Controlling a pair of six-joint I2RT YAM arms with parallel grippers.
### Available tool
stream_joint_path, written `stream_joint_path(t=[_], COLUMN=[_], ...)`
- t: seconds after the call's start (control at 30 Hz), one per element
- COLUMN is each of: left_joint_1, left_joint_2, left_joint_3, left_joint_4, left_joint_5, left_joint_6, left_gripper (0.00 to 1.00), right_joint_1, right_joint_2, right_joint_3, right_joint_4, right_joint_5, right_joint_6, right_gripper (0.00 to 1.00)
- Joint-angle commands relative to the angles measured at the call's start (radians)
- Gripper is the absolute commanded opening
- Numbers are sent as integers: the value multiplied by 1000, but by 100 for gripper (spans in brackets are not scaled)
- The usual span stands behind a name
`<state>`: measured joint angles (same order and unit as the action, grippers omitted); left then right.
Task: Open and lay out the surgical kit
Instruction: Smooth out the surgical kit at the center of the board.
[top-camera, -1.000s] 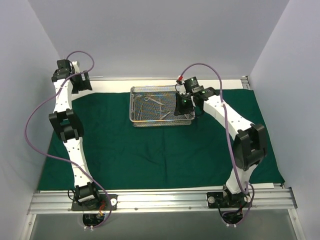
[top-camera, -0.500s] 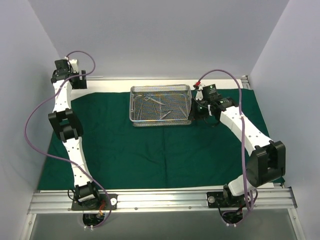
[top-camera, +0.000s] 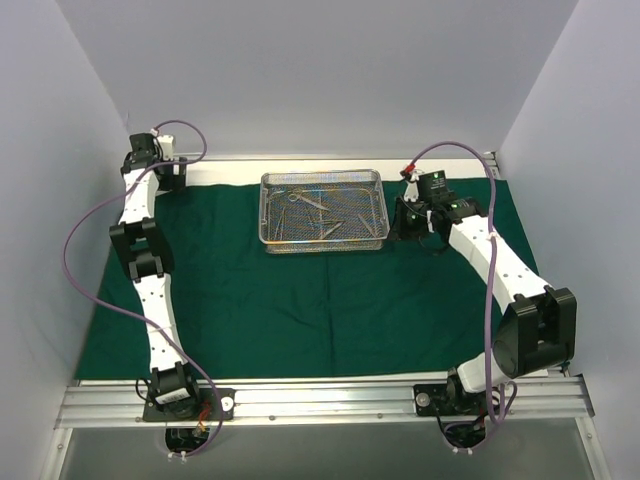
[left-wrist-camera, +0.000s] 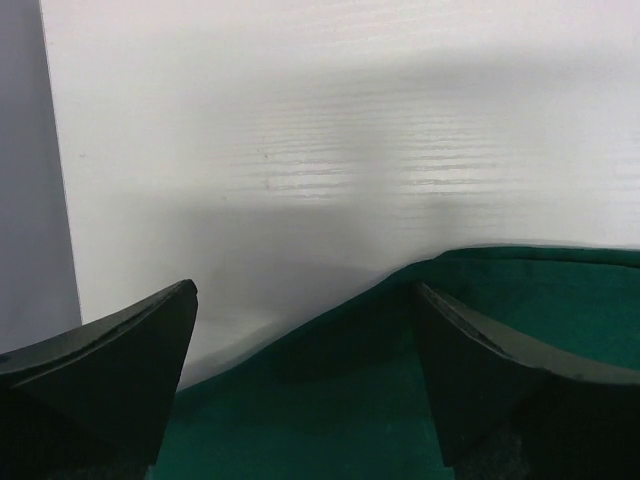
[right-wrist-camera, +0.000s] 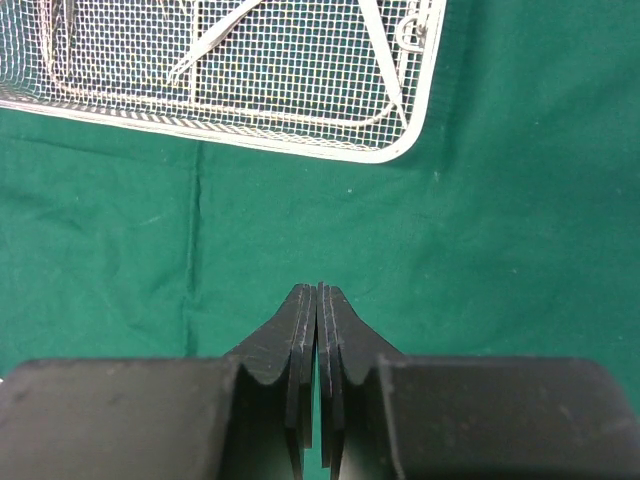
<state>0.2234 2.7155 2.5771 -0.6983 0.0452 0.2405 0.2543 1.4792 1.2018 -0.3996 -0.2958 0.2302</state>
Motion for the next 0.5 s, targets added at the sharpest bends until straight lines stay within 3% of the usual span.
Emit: stream_joint_path(t=[0.0,0.07,0.2,0.37,0.47], left_joint_1=[-2,-2,-4,-16,-19], left_joint_2=[29,36,33,-14,-69], left_joint_3=[38,43,26,-20,-58], left_joint_4=[-6,-9,-6,-6,5], left_joint_5=[-8,-24,-21,-36,-74], left_joint_6=[8,5,6,-9,-29], left_gripper=[98,98,79,63,47], right_joint_1=[-12,-12,-13,-13,-13], right_joint_2=[-42,-37,-28,-28,-22], right_joint_3=[-10,-8,-5,2,22], right_joint_4=[11,15,21,27,24], right_joint_5=[-6,-6,-9,-22,-28], right_joint_6=[-11,-11,-2,12,11], right_gripper=[0,0,0,0,0])
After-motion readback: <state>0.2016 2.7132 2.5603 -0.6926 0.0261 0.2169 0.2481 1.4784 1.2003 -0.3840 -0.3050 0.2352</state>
